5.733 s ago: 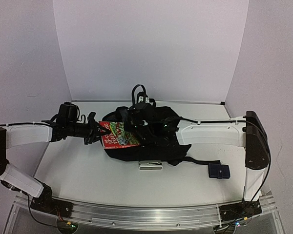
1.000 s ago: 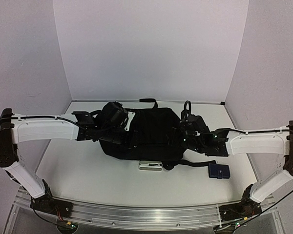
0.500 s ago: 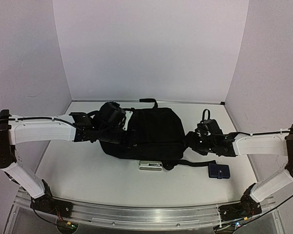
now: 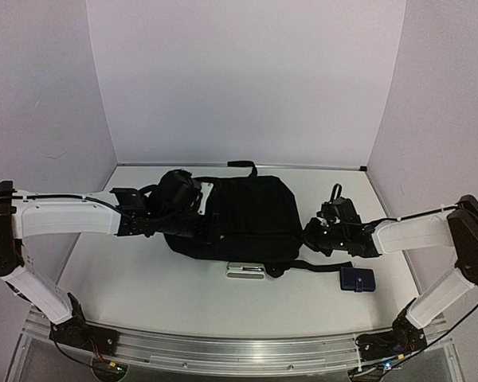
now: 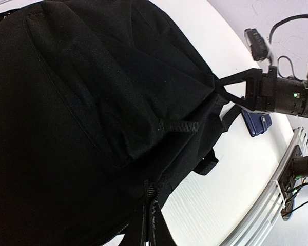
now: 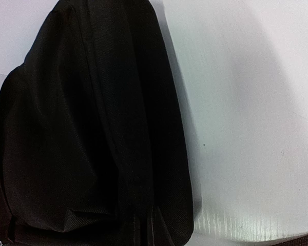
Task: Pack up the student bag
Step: Zip the student bag at the center of the board.
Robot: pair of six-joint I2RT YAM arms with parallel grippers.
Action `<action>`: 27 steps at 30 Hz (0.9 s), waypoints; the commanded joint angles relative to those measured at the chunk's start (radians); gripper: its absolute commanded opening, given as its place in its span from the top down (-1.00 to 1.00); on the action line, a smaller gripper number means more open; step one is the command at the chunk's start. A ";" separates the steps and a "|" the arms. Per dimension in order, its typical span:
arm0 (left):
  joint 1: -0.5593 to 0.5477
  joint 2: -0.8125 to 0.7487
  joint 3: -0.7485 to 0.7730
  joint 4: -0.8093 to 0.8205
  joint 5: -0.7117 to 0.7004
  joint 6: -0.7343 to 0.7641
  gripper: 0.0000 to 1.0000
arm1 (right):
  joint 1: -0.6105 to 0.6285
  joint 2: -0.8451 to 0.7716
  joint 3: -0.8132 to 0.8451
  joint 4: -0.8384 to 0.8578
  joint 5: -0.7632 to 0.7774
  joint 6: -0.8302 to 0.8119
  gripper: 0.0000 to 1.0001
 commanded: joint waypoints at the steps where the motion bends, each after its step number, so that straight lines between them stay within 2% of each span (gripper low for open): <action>1: 0.034 -0.117 -0.037 0.053 -0.075 -0.028 1.00 | -0.039 0.042 0.006 0.043 0.050 0.013 1.00; 10: 0.224 -0.371 -0.205 0.031 -0.096 -0.049 1.00 | -0.051 0.030 0.005 0.021 0.132 0.007 1.00; 17: 0.305 -0.454 -0.245 0.053 -0.060 0.007 1.00 | -0.052 0.003 0.010 -0.006 0.155 -0.001 1.00; 21: 0.308 -0.454 -0.253 0.121 0.078 0.060 1.00 | -0.053 -0.020 0.015 -0.009 0.148 -0.016 1.00; 27: 0.307 -0.354 -0.177 0.209 0.430 0.124 0.99 | -0.052 -0.018 0.066 -0.009 0.081 -0.099 1.00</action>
